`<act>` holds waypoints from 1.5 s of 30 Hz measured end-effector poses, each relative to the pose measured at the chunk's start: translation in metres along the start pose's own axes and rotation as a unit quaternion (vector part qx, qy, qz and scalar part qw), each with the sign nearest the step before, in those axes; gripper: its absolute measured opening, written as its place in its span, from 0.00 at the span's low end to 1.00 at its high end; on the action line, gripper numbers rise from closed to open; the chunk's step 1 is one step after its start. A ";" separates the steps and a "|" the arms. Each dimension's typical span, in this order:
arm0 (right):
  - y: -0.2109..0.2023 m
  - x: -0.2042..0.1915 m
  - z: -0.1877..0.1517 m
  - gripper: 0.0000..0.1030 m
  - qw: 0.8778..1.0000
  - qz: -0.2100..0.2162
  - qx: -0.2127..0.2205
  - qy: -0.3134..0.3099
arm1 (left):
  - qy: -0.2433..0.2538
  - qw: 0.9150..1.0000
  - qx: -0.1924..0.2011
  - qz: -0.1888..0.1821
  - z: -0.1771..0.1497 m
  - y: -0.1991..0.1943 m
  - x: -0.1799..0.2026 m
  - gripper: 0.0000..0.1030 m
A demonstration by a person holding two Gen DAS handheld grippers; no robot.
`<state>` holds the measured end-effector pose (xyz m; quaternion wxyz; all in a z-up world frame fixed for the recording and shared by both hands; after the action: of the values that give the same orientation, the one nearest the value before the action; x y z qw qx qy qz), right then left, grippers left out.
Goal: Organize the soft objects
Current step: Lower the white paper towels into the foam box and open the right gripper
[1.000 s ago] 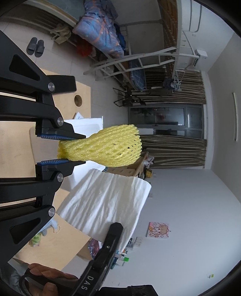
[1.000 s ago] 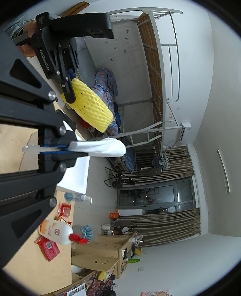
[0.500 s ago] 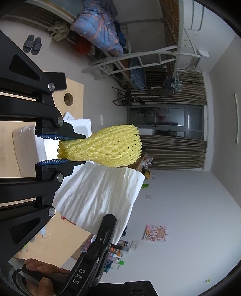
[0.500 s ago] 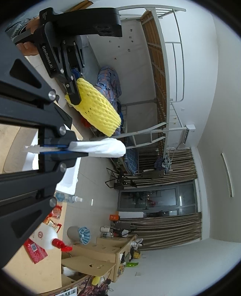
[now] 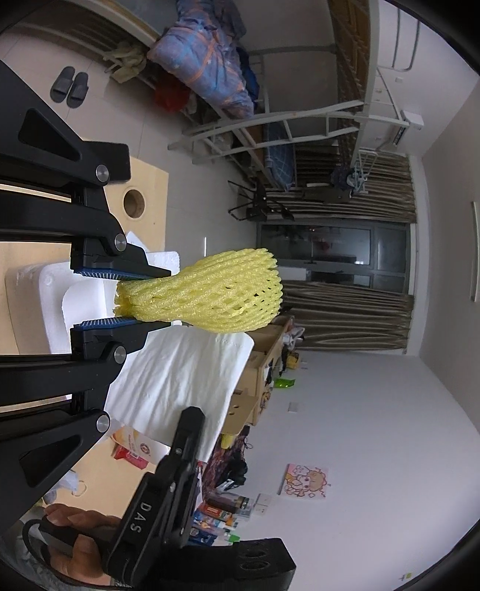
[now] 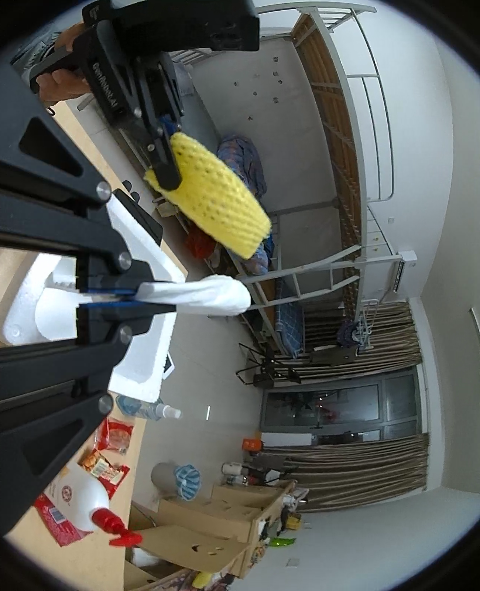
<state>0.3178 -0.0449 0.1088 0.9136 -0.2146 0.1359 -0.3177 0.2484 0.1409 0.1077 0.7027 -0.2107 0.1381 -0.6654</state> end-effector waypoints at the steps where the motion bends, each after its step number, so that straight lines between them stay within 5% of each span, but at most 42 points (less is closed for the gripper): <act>1: 0.001 0.001 -0.001 0.05 1.000 0.002 -0.001 0.000 | 0.001 1.000 0.001 -0.001 0.000 0.000 0.000 0.18; 19: 0.022 0.004 0.002 0.05 0.998 0.036 -0.042 -0.006 | -0.008 1.000 0.000 0.001 0.000 0.000 -0.004 0.18; 32: 0.032 -0.003 -0.002 0.05 0.997 0.022 -0.079 -0.013 | -0.006 1.000 0.000 -0.001 0.002 -0.003 -0.005 0.18; 34: 0.033 -0.005 -0.002 0.12 0.996 0.010 -0.082 -0.019 | -0.007 1.000 0.001 0.000 0.002 -0.003 -0.004 0.18; 36: 0.033 -0.006 -0.002 0.52 0.996 0.005 -0.084 -0.020 | -0.009 1.000 0.001 0.000 0.003 -0.002 -0.004 0.18; 38: 0.029 -0.006 -0.001 0.78 0.997 -0.008 -0.077 -0.022 | -0.009 1.000 -0.001 0.000 0.003 -0.001 -0.005 0.18; 45: 0.022 -0.006 0.000 0.81 0.997 -0.014 -0.066 -0.026 | -0.002 1.000 -0.006 -0.004 0.003 0.002 -0.002 0.18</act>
<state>0.3252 -0.0255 0.0990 0.8962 -0.2843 0.1298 -0.3148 0.2516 0.1434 0.1092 0.6990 -0.2167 0.1394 -0.6671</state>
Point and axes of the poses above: each gripper's, at about its wrist camera, not at the fingertips, and y roughly the way its jaws point, x to its right, z to its top, the point moved 2 cm from there along y, roughly the way its jaws point, and after that the axes turned 6 degrees about -x, right-handed, at the moved point
